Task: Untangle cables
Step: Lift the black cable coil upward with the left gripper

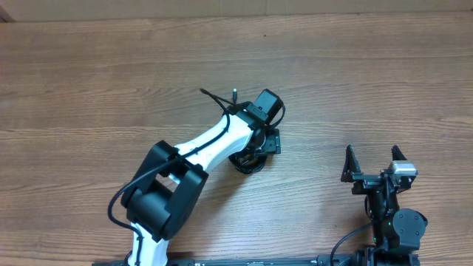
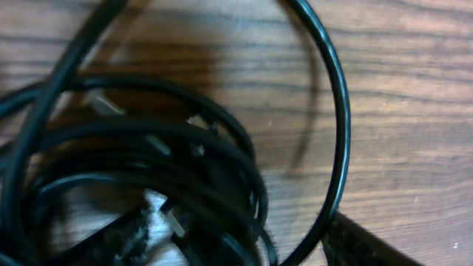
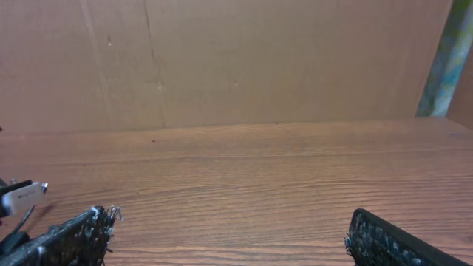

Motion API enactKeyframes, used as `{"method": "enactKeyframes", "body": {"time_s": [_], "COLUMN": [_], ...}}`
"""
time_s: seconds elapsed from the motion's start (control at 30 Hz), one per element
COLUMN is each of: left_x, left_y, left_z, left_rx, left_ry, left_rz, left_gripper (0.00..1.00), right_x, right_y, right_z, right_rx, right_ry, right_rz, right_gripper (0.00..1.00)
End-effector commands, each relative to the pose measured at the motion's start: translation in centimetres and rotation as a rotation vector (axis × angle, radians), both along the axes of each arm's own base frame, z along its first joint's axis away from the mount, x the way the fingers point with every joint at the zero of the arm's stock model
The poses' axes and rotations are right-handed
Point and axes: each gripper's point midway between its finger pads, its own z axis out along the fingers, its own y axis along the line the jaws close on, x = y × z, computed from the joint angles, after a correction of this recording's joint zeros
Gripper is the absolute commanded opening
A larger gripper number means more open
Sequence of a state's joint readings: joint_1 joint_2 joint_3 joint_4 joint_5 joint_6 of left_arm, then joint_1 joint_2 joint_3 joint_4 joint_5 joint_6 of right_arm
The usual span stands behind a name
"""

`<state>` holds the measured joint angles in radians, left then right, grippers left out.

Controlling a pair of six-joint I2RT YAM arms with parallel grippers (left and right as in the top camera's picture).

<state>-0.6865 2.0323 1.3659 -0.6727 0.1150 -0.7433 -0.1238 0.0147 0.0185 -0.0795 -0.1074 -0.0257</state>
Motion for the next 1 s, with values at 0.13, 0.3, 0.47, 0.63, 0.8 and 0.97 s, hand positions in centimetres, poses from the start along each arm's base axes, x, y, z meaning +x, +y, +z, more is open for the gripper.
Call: {"method": "enactKeyframes", "body": {"time_s": [0.13, 0.3, 0.47, 0.63, 0.8, 0.97], "left_x": [0.0, 1.8, 3.6, 5.8, 7.7, 7.4], "left_y": [-0.4, -0.7, -1.9, -1.8, -1.0, -0.5], "left_z": [-1.1, 0.8, 4.7, 9.8, 14.1, 16.5], "left_rx": [0.01, -0.025, -0.132, -0.265, -0.43, -0.588], "left_ry": [0.007, -0.022, 0.005, 0.09, 0.257, 0.585], "left_rz": [0.021, 0.043, 0.076, 0.285, 0.561, 0.814], "left_gripper": [0.04, 0.04, 0.04, 0.04, 0.04, 0.06], "right_x": [0.0, 0.0, 0.0, 0.0, 0.0, 0.0], "right_y": [0.1, 0.1, 0.1, 0.1, 0.1, 0.1], "right_z": [-0.2, -0.2, -0.2, -0.2, -0.2, -0.2], "right_rx": [0.007, 0.007, 0.007, 0.007, 0.007, 0.007], "right_ry": [-0.005, -0.004, -0.004, -0.004, -0.004, -0.004], "right_rz": [0.006, 0.006, 0.006, 0.006, 0.006, 0.006], "right_gripper": [1.0, 1.0, 1.0, 1.0, 1.0, 1.0]}}
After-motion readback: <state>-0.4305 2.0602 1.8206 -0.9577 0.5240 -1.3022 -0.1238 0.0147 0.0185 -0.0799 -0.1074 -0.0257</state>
